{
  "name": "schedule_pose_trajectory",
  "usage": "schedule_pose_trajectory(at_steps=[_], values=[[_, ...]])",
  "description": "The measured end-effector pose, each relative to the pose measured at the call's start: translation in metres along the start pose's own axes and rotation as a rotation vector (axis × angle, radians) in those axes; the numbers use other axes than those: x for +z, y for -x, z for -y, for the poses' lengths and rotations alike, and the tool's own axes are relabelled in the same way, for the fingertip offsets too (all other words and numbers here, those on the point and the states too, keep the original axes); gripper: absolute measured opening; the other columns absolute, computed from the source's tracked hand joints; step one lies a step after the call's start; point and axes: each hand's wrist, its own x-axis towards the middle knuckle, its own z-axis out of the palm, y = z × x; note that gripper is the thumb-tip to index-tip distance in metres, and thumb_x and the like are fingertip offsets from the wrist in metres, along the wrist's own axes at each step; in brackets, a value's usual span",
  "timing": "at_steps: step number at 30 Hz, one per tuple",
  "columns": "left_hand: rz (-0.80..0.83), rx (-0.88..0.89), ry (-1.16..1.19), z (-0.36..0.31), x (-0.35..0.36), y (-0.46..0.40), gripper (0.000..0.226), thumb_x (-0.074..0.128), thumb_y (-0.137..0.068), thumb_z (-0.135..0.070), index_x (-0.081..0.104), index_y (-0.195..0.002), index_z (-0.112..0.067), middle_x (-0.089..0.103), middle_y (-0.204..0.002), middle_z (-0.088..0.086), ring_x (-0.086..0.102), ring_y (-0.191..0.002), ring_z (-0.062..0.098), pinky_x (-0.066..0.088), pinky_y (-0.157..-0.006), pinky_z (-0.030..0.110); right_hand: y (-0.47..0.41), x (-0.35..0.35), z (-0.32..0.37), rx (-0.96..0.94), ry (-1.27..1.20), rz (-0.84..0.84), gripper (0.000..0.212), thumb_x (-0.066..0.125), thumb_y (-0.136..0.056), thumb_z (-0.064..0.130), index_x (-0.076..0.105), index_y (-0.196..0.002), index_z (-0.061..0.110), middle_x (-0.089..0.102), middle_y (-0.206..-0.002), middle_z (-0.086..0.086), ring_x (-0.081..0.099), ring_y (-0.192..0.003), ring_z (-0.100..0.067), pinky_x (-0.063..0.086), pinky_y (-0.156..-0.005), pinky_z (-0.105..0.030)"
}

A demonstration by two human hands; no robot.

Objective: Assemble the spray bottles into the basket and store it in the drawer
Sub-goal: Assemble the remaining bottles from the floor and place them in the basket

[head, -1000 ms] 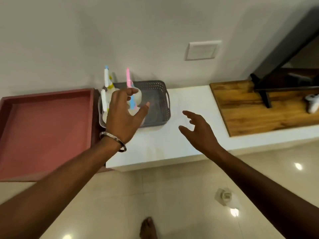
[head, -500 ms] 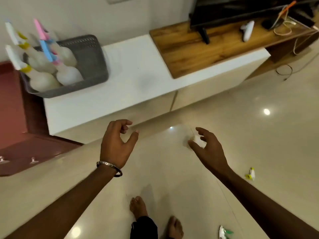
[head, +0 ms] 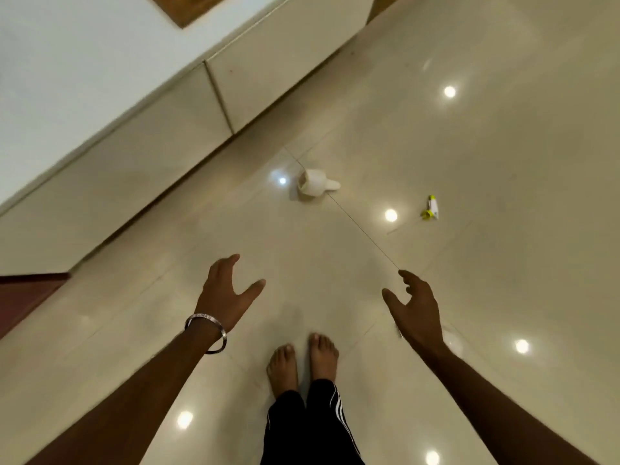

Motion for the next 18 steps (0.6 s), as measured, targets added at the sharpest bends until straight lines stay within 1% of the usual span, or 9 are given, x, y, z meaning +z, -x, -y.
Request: schedule_pose_trajectory(at_steps=[2, 4, 6, 8, 11, 13, 15, 18], values=[[0.12, -0.064, -0.051, 0.013, 0.016, 0.002, 0.084, 0.068, -0.078, -0.056, 0.03, -0.146, -0.026, 0.028, -0.154, 0.004, 0.034, -0.14, 0.023, 0.032, -0.113, 0.04, 0.01, -0.001, -0.029, 0.073, 0.007, -0.004, 0.056, 0.07, -0.087, 0.031, 0.049, -0.139, 0.025, 0.051, -0.14, -0.002, 0.053, -0.121, -0.018, 0.045, -0.101, -0.038], [0.189, -0.097, -0.072, 0.019, 0.029, 0.004, 0.086, 0.069, -0.076, -0.055, 0.03, -0.147, -0.025, 0.028, -0.154, 0.006, 0.035, -0.14, 0.024, 0.033, -0.113, 0.041, 0.018, -0.004, -0.052, 0.131, -0.014, -0.016, 0.054, 0.069, -0.088, 0.03, 0.05, -0.139, 0.025, 0.052, -0.139, -0.003, 0.053, -0.119, -0.018, 0.045, -0.099, -0.036], [0.211, -0.111, -0.048, 0.017, 0.037, 0.004, 0.085, 0.07, -0.075, -0.055, 0.032, -0.145, -0.027, 0.03, -0.153, 0.005, 0.037, -0.138, 0.024, 0.034, -0.111, 0.039, 0.023, -0.008, -0.069, 0.162, -0.027, -0.035, 0.052, 0.069, -0.089, 0.03, 0.051, -0.138, 0.024, 0.053, -0.137, -0.004, 0.053, -0.122, -0.02, 0.044, -0.102, -0.037], [0.221, -0.097, -0.035, 0.005, 0.045, 0.0, 0.082, 0.071, -0.074, -0.055, 0.035, -0.143, -0.029, 0.033, -0.151, 0.003, 0.039, -0.137, 0.023, 0.034, -0.108, 0.036, 0.024, -0.014, -0.082, 0.182, -0.038, -0.058, 0.052, 0.069, -0.089, 0.027, 0.051, -0.137, 0.023, 0.055, -0.136, -0.003, 0.053, -0.122, -0.02, 0.043, -0.102, -0.035], [0.241, -0.084, -0.002, -0.019, 0.064, -0.009, 0.076, 0.073, -0.074, -0.053, 0.04, -0.14, -0.032, 0.037, -0.147, 0.003, 0.042, -0.133, 0.022, 0.037, -0.109, 0.038, 0.027, -0.026, -0.1, 0.206, -0.05, -0.091, 0.053, 0.069, -0.09, 0.022, 0.051, -0.139, 0.019, 0.055, -0.137, -0.004, 0.052, -0.124, -0.022, 0.043, -0.103, -0.038], [0.263, -0.067, -0.002, -0.039, 0.083, -0.014, 0.073, 0.073, -0.075, -0.053, 0.042, -0.137, -0.033, 0.039, -0.145, 0.003, 0.044, -0.131, 0.023, 0.039, -0.108, 0.04, 0.028, -0.036, -0.115, 0.232, -0.061, -0.123, 0.053, 0.068, -0.09, 0.021, 0.05, -0.14, 0.017, 0.054, -0.138, -0.006, 0.052, -0.126, -0.025, 0.043, -0.105, -0.043], [0.292, -0.05, -0.003, -0.059, 0.109, -0.015, 0.071, 0.072, -0.075, -0.053, 0.042, -0.137, -0.032, 0.04, -0.144, 0.002, 0.045, -0.129, 0.022, 0.039, -0.107, 0.04, 0.029, -0.048, -0.133, 0.257, -0.076, -0.155, 0.054, 0.069, -0.09, 0.022, 0.05, -0.14, 0.016, 0.054, -0.139, -0.006, 0.051, -0.128, -0.026, 0.042, -0.108, -0.046], [0.342, -0.036, 0.024, -0.086, 0.154, -0.011, 0.068, 0.072, -0.077, -0.051, 0.043, -0.135, -0.032, 0.04, -0.144, 0.002, 0.046, -0.126, 0.022, 0.04, -0.101, 0.035, 0.028, -0.066, -0.163, 0.318, -0.126, -0.201, 0.056, 0.07, -0.089, 0.025, 0.049, -0.141, 0.018, 0.053, -0.14, -0.004, 0.051, -0.127, -0.023, 0.043, -0.107, -0.045]])
